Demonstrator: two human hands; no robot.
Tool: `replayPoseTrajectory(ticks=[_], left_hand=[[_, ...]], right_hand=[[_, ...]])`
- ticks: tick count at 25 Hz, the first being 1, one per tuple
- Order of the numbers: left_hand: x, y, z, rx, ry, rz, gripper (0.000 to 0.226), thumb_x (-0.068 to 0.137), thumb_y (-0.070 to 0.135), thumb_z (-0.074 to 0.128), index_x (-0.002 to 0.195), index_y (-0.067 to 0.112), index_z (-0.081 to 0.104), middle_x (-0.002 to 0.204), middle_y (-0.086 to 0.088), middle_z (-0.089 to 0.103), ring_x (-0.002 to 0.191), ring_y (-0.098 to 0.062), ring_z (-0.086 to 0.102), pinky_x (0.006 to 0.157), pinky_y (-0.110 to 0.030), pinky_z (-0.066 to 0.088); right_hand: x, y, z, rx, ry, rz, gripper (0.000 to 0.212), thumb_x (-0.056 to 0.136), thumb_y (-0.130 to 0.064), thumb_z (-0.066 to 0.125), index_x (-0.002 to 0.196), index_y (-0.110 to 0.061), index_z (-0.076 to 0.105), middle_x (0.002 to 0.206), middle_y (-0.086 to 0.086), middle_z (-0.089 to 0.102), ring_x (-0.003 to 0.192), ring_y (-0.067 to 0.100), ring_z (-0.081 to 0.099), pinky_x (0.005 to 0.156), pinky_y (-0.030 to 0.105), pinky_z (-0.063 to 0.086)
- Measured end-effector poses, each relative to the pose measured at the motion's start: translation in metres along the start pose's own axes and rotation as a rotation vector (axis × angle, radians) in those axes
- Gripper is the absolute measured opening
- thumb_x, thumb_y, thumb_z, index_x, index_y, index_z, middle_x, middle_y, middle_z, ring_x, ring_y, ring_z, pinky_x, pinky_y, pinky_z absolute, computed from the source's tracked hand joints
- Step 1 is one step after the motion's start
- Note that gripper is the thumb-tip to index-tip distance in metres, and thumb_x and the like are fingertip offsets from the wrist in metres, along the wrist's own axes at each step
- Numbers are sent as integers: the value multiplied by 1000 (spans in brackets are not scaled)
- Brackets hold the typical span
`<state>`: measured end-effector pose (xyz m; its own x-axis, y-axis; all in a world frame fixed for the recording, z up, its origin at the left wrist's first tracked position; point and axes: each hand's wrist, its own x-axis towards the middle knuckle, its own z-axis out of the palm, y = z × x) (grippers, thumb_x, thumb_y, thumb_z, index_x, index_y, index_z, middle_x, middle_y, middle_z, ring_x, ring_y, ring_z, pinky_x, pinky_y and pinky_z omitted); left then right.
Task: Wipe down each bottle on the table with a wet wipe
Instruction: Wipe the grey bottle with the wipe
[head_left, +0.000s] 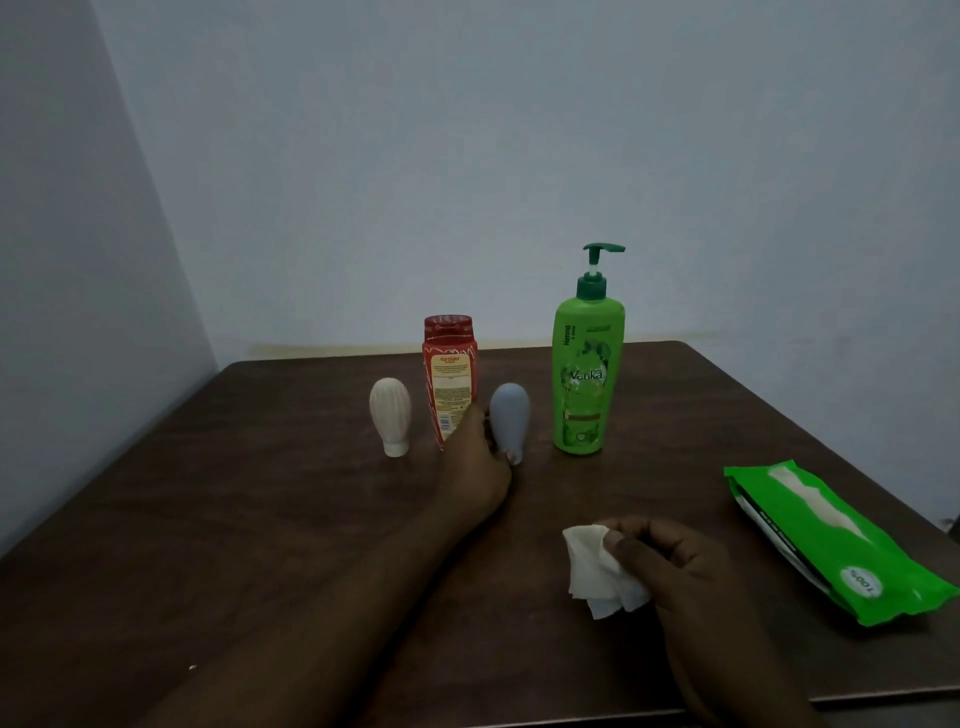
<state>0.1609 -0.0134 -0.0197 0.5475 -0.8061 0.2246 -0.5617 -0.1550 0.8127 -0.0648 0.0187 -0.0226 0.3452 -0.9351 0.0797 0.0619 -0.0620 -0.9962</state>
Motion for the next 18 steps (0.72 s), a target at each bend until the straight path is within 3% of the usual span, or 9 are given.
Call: replayPoseTrajectory(ticks=[6, 10, 13, 18], left_hand=[[18, -3, 9, 16, 12, 8, 43, 89, 9, 70, 126, 16, 48, 131, -5, 62, 117, -19, 61, 92, -38, 57], [23, -6, 14, 10, 22, 15, 45, 89, 7, 69, 127, 16, 47, 131, -4, 61, 118, -19, 61, 89, -35, 57], [24, -7, 15, 4, 38, 19, 42, 90, 5, 67, 126, 15, 47, 129, -5, 61, 115, -17, 60, 86, -33, 56], [24, -7, 16, 20, 29, 31, 44, 90, 4, 65, 128, 15, 46, 130, -6, 61, 113, -16, 59, 82, -28, 52]], right_hand=[[-1, -5, 0, 16, -30, 1, 26, 87, -2, 65, 72, -18, 78, 83, 6, 77, 71, 23, 70, 62, 37, 53], [0, -5, -1, -12, -57, -6, 10, 80, -15, 76, 72, -21, 78, 86, 3, 77, 75, 20, 71, 60, 35, 53], [0, -4, -2, -19, -59, -23, 22, 84, -6, 70, 73, -23, 79, 82, 3, 77, 71, 15, 71, 56, 24, 52], [0, -5, -2, -49, -59, -31, 26, 86, -3, 66, 76, -23, 80, 84, 4, 77, 73, 15, 72, 58, 25, 54]])
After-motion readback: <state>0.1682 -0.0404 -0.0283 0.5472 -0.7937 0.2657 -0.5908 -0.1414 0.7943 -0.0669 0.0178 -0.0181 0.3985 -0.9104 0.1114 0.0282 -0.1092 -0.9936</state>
